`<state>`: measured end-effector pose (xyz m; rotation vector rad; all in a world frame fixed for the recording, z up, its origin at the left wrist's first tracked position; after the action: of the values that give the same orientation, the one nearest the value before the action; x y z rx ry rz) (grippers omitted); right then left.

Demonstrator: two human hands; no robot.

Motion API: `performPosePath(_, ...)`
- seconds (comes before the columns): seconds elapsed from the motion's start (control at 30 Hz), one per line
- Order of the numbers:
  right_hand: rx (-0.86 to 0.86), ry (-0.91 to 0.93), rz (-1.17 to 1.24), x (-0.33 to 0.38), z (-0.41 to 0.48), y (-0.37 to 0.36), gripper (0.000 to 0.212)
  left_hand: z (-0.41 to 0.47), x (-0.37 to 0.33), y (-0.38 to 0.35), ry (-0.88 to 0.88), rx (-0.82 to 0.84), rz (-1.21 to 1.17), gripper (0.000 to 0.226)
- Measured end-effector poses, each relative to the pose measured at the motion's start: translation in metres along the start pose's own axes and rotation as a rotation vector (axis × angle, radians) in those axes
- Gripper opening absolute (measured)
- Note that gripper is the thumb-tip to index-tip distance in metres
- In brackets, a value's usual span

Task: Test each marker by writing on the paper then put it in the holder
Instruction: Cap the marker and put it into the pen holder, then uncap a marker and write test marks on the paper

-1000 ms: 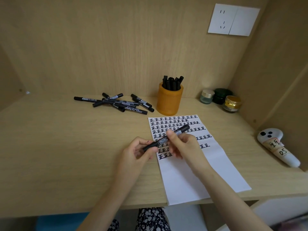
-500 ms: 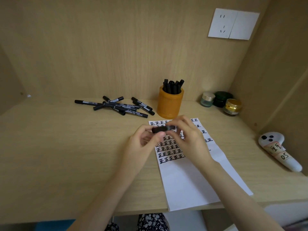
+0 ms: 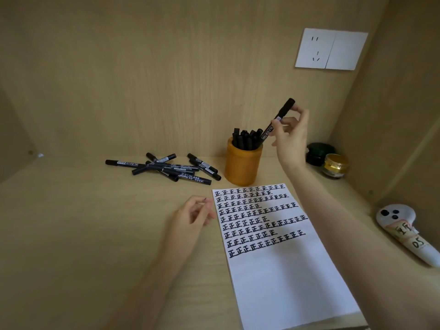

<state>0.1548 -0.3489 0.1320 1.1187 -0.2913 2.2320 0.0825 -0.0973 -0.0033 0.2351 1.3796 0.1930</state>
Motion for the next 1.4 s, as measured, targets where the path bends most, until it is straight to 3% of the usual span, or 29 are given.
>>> performPosePath(0.2, 0.126, 0.086, -0.049, -0.004, 0.013, -0.028, 0.058, 0.003, 0.005, 0.0, -0.018, 0.004, -0.01, 0.011)
performPosePath(0.4, 0.267, 0.078, -0.24, -0.022, 0.004, -0.04, 0.044, 0.005, 0.007, -0.001, -0.028, 0.01, -0.031, 0.011)
performPosePath(0.57, 0.272, 0.147, -0.373, -0.028, -0.002, -0.041, 0.03, 0.006, 0.008, -0.002, -0.026, 0.017, -0.04, 0.012)
performPosePath(0.73, 0.306, 0.16, -0.504, -0.034, -0.009, -0.04, 0.038, 0.006, 0.011, -0.001, -0.011, 0.003, -0.053, 0.013)
performPosePath(0.8, 0.325, 0.148, -0.469, -0.035, -0.015, -0.038, 0.045, 0.007, 0.012, 0.001, 0.0, -0.009, -0.055, 0.014)
performPosePath(0.9, 0.204, 0.069, -0.338, -0.036, -0.031, -0.025, 0.045, 0.012, 0.009, 0.003, 0.006, -0.023, -0.016, 0.015)
performPosePath(1.0, 0.15, 0.013, -0.265, -0.036, -0.06, -0.015, 0.03, 0.028, 0.009, 0.009, -0.007, -0.03, 0.127, 0.018)
performPosePath(1.1, 0.306, -0.053, -0.222, -0.04, -0.095, -0.024, 0.02, 0.055, 0.01, 0.015, -0.133, -0.049, 0.426, 0.029)
performPosePath(1.27, 0.47, -0.17, -0.109, -0.039, -0.131, -0.035, 0.02, 0.095, -0.001, 0.012, -0.332, -0.068, 0.838, 0.046)
performPosePath(1.4, 0.499, -0.219, -0.05, -0.036, -0.142, -0.036, 0.022, 0.115, 0.008, 0.004, -0.323, -0.032, 1.034, 0.047)
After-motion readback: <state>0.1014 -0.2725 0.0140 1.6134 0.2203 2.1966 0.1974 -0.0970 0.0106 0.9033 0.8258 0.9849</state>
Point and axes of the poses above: each hand's wrist, its own z-axis towards the middle knuckle, its own y-axis out of the back of the hand, x = y × z, the point moved 8 cm from there along z, towards the middle knuckle
